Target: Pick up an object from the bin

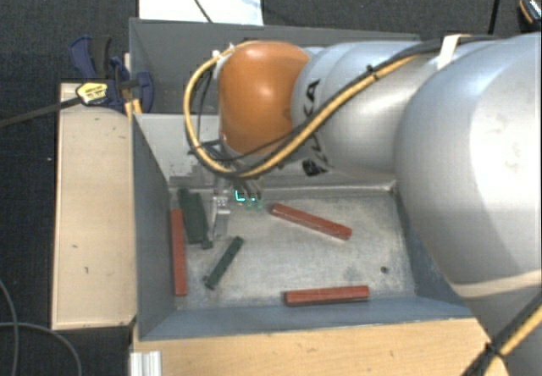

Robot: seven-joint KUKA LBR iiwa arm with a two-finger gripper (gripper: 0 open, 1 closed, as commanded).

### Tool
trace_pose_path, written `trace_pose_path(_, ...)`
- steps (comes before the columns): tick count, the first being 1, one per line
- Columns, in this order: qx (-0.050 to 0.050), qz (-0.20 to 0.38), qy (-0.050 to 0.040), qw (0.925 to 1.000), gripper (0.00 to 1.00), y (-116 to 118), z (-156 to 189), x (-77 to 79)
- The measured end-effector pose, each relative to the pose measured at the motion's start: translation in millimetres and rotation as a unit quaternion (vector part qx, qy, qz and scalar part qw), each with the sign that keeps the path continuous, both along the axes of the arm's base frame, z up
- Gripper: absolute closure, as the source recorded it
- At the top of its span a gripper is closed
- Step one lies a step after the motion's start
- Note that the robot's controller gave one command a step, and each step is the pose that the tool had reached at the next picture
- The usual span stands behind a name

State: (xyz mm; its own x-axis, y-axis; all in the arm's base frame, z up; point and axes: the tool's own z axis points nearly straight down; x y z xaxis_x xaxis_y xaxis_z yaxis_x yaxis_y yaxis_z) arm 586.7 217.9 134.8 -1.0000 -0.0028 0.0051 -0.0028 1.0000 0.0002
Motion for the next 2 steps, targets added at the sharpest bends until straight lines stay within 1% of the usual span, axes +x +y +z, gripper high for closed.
trace_pose_path(1, -0.001, 0.053, 0.0004, 0.9986, 0.00, -49, -67, -34.5)
trace_pose_path(2, 0.001, 0.139, -0.0021, 0.9903, 0.00, -47, -64, -87.9)
